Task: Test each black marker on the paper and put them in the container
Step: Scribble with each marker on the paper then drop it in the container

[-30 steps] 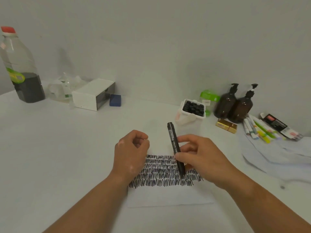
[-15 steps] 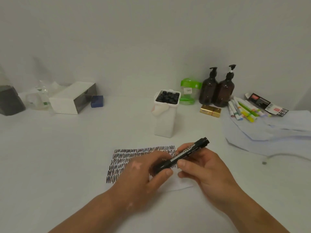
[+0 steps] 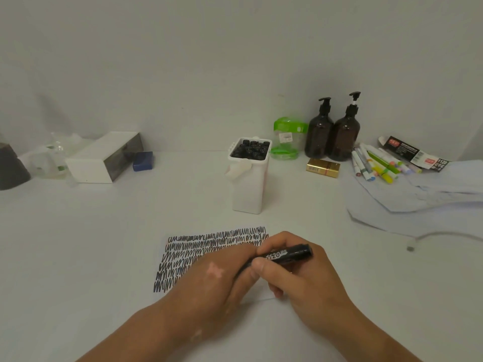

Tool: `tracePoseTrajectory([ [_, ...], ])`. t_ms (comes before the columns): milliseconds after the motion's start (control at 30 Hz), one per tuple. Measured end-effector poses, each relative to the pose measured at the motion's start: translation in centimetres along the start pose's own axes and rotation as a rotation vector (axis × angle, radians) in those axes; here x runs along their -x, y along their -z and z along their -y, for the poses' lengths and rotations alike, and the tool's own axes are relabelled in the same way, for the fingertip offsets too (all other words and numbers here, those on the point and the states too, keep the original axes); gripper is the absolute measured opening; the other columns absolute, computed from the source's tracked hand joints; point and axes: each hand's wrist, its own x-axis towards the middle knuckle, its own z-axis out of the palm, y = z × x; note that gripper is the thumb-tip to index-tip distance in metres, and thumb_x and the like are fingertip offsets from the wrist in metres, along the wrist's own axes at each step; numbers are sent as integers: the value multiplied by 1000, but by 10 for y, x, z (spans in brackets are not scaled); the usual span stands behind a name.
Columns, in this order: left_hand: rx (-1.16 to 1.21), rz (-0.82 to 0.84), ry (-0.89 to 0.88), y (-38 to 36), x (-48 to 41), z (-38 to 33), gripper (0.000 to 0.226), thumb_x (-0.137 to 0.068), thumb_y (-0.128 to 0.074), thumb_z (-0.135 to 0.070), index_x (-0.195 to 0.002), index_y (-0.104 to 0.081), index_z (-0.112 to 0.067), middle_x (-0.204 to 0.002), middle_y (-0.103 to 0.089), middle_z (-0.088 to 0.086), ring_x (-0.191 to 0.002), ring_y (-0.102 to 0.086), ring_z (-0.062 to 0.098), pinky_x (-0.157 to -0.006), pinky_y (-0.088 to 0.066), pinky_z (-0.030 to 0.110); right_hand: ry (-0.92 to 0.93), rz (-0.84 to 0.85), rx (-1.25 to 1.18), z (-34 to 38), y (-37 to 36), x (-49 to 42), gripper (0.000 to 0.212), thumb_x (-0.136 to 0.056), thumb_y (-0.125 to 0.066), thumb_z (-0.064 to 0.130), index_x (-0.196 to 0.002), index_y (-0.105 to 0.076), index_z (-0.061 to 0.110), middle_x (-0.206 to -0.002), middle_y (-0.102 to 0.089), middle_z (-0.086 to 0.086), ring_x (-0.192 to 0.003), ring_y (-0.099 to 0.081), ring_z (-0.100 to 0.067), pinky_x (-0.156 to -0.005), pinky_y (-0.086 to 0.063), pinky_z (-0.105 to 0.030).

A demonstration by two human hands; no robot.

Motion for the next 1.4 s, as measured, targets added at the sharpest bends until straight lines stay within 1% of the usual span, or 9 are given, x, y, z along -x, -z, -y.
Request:
tracePoseTrajectory([
  [167,-2,-36,11,0,0,-2,18,-104,-46,-40,-88,-52,-35,-69,-48,-36,-57,-45,-13,-56,-26,1,-13,15,-66,3,-2,-1,13,-80,-75,24,-77,-68,13,-54,-58,-1,-48,-49,-15,-47,-40,-23],
  [333,-29,-41,63,-3,3,1,27,-100,-45,-53,-97,-62,-31,-55,-40,-24,-48,-38,-2,-50,-23,7,33,57,-45,5,2,-1,11,-81,-73,21,-75,-68,14,-54,-61,3,-49,-50,-13,-49,-41,-21],
  [433,-12,-30,90,-7,4,3,33,-96,-45,-63,-112,-57,-37,-60,-43,-21,-55,-43,-3,-54,-29,8,80,-29,1,3,5,-5,12,-74,-76,28,-71,-69,19,-52,-59,3,-48,-49,-12,-49,-39,-20],
  [533,-75,-107,157,-7,4,15,50,-84,-55,-69,-121,-59,-35,-69,-41,-22,-67,-46,-7,-64,-32,4,30,-217,-129,1,25,-14,23,-62,-75,35,-77,-75,16,-49,-52,-3,-45,-44,-17,-42,-36,-24],
  [600,-142,-103,198,-4,4,23,59,-76,-57,-71,-121,-61,-34,-79,-43,-25,-75,-47,-9,-71,-35,5,-38,-248,-155,1,43,-18,25,-69,-74,29,-88,-80,15,-56,-62,-9,-49,-53,-21,-44,-43,-26],
  [700,-210,25,281,-3,5,31,74,-68,-51,-82,-131,-56,-44,-100,-46,-21,-96,-48,0,-87,-40,18,-182,-178,-168,-5,50,-20,18,-84,-65,20,-91,-81,13,-77,-75,-22,-59,-68,-28,-49,-53,-30],
  [833,-274,129,329,-7,6,31,79,-68,-50,-87,-138,-48,-52,-105,-42,-16,-103,-44,6,-95,-38,21,-217,-98,104,-11,36,-22,14,-68,-71,26,-80,-74,19,-64,-70,-9,-52,-57,-19,-46,-44,-27],
  [1000,-328,168,339,-7,6,29,73,-73,-49,-85,-138,-49,-51,-104,-40,-12,-104,-42,10,-99,-37,26,-182,-87,378,-15,32,-22,9,-69,-73,32,-77,-73,28,-60,-72,3,-49,-58,-6,-48,-40,-12],
  [1400,-344,174,370,-8,5,29,69,-76,-52,-83,-138,-47,-52,-109,-41,-12,-108,-41,10,-101,-36,27,-178,-70,505,-21,32,-22,10,-75,-77,26,-78,-73,35,-65,-72,11,-58,-64,0,-50,-42,-7],
])
